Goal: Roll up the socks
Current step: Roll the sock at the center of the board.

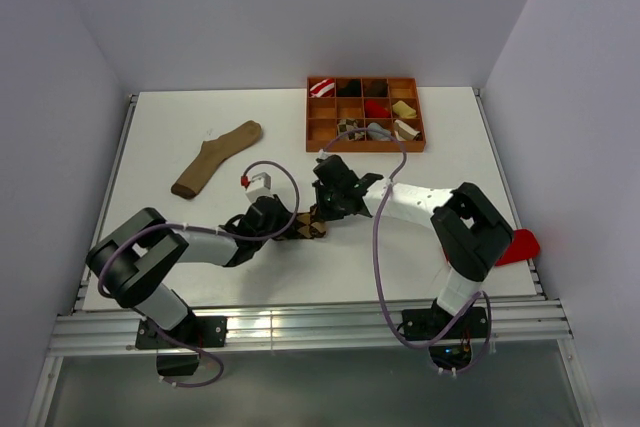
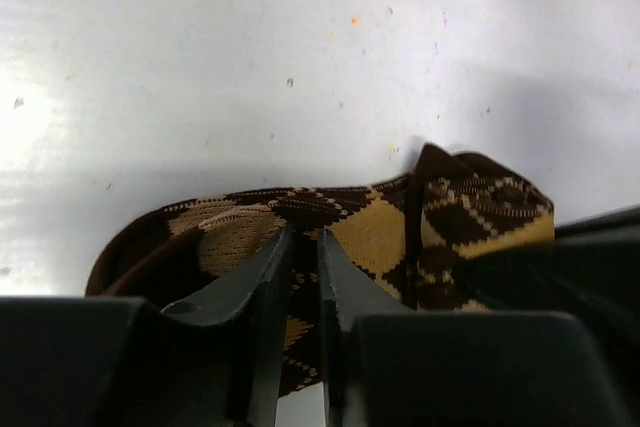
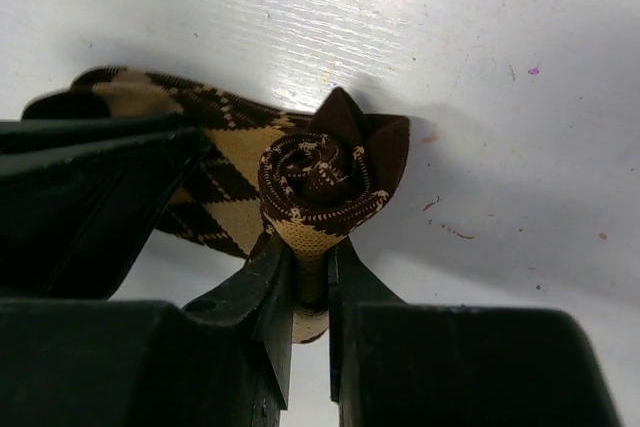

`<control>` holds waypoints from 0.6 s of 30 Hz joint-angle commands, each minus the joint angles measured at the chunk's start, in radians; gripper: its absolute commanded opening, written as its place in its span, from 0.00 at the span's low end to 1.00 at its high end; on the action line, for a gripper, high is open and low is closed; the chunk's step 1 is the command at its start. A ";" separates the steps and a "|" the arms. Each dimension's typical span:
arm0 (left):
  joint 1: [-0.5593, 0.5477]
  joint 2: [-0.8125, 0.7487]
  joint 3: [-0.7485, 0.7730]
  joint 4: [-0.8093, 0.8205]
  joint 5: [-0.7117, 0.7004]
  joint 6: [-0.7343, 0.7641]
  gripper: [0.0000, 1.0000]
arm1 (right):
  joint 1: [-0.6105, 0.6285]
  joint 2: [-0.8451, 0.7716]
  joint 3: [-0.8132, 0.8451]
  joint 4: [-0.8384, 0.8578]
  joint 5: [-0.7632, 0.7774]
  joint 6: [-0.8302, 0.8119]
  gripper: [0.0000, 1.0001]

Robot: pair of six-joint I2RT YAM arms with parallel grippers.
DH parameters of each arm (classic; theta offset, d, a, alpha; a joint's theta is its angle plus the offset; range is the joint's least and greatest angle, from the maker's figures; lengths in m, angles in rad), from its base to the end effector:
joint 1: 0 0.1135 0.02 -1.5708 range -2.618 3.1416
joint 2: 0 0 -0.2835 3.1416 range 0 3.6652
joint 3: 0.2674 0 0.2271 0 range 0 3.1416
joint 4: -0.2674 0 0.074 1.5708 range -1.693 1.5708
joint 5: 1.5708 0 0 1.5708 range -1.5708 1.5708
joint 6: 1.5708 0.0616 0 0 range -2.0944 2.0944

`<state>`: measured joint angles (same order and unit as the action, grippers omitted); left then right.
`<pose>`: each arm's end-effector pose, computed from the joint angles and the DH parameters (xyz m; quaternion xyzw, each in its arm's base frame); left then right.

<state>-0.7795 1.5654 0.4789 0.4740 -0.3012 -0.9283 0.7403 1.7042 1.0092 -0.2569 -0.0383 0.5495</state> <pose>0.2136 -0.1854 0.1547 -0.1342 0.8698 -0.2561 0.3998 0.2516 0.2331 0.1899 -0.0965 0.9474 0.1976 0.2324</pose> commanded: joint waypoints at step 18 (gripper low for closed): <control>0.066 0.062 -0.031 0.072 -0.038 0.155 0.41 | 0.085 0.202 0.230 -0.360 0.143 -0.094 0.00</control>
<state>-0.7364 1.6302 0.5045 0.5819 -0.3046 -0.8322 0.8104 1.8481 1.2243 -0.4538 0.0544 0.4538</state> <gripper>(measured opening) 0.383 0.177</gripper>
